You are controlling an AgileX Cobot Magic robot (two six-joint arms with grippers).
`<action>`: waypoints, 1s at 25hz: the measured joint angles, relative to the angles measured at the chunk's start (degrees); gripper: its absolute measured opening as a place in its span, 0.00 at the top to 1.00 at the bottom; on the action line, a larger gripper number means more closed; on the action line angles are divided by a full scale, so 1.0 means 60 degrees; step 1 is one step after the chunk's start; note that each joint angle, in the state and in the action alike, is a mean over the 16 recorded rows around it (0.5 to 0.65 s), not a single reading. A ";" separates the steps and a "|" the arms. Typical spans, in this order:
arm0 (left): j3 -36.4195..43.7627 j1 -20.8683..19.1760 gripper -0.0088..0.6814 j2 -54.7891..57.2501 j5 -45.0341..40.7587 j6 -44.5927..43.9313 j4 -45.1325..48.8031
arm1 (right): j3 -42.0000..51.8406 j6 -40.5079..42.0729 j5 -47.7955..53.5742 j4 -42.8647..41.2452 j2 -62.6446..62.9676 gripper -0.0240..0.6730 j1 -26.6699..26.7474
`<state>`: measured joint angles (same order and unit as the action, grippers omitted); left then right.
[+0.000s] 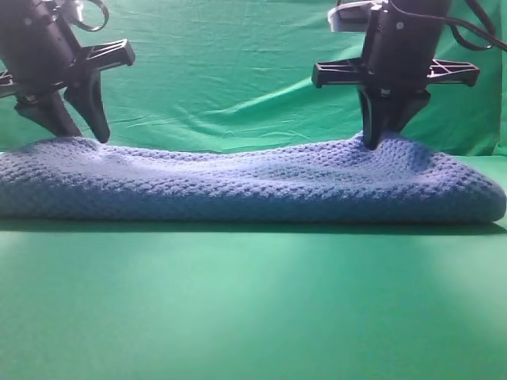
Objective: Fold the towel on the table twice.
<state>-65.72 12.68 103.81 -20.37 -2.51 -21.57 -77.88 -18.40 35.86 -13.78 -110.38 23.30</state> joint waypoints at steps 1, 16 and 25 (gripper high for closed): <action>-0.0051 -0.0001 0.42 -0.0053 -0.0135 -0.0009 0.0016 | -0.0019 -0.0109 0.0067 -0.0002 0.0038 0.55 -0.0019; -0.1958 -0.0017 0.65 -0.2639 -0.3660 -0.0048 0.0471 | -0.1013 -0.0080 0.2689 0.0051 0.2849 0.51 -0.0137; -0.1489 -0.0017 0.98 -0.5741 -0.4404 -0.0478 0.0474 | -0.0687 0.0634 0.3596 0.0292 0.6313 0.93 -0.0150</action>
<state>-74.65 12.58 69.36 -46.79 -5.38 -18.73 -82.00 -14.59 57.44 -12.03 -72.50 22.40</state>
